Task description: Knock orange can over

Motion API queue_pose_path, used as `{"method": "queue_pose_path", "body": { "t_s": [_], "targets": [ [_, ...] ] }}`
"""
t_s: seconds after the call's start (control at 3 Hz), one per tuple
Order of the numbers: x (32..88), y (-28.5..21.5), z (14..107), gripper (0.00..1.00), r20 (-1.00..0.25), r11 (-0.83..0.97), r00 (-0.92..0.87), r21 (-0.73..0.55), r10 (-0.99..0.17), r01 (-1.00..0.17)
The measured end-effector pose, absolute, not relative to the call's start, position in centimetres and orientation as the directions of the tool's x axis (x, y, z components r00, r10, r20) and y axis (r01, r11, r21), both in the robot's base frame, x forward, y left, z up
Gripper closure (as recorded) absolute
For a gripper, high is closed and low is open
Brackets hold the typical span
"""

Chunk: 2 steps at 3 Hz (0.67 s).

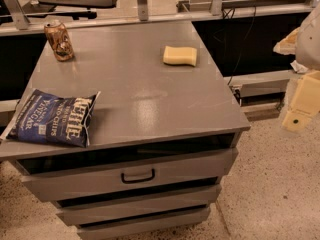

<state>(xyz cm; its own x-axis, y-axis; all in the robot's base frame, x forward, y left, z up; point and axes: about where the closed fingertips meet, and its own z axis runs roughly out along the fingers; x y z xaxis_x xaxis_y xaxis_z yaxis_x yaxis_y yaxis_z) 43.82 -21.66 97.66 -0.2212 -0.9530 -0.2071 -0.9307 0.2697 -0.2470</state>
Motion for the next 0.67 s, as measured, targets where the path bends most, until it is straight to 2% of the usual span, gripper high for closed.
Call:
{"method": "queue_pose_path", "body": {
  "t_s": [0.67],
  "targets": [
    [45.2, -20.7, 97.3, 0.00, -0.244, 0.264, -0.203, -0.252, -0.948, -0.931]
  ]
}}
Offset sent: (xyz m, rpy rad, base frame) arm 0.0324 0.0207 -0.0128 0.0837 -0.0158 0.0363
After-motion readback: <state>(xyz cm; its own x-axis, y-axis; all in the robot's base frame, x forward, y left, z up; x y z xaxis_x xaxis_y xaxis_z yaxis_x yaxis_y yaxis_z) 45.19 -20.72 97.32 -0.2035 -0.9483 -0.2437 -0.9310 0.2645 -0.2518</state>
